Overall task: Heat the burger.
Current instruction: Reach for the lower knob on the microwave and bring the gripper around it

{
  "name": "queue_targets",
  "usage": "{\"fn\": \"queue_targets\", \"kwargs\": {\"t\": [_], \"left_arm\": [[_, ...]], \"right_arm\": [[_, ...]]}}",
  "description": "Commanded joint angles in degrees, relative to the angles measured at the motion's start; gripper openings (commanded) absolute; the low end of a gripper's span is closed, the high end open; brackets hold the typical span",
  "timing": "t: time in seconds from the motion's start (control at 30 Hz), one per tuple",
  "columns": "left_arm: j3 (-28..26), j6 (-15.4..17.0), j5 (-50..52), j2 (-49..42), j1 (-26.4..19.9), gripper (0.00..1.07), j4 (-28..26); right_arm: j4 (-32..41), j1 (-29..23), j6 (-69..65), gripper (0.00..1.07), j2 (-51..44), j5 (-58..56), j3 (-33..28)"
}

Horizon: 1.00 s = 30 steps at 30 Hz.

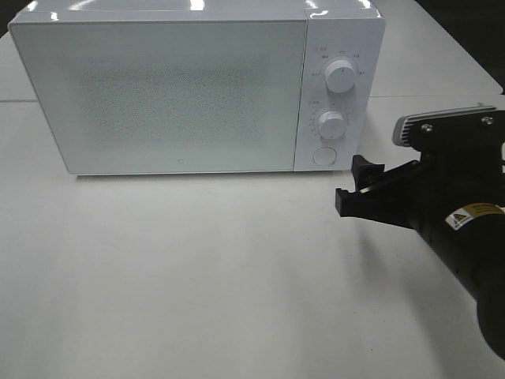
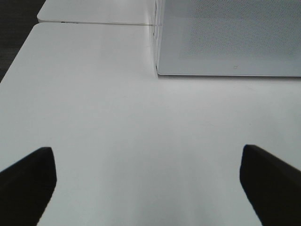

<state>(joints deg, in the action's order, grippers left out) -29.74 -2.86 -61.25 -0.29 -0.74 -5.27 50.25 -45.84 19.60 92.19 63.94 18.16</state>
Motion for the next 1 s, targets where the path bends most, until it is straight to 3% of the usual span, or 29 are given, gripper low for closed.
{"fn": "queue_targets", "kwargs": {"t": [0.03, 0.3, 1.0], "left_arm": [[0.2, 0.2, 0.0, -1.3, -0.1, 0.98, 0.0], [0.2, 0.2, 0.0, -1.3, -0.1, 0.98, 0.0], [0.2, 0.2, 0.0, -1.3, -0.1, 0.98, 0.1]], "right_arm": [[0.9, -1.7, 0.9, 0.75, 1.4, 1.0, 1.9], [1.8, -3.0, 0.9, 0.75, 6.6, 0.6, 6.2], [1.5, -2.0, -3.5, 0.75, 6.7, 6.8, 6.4]]}}
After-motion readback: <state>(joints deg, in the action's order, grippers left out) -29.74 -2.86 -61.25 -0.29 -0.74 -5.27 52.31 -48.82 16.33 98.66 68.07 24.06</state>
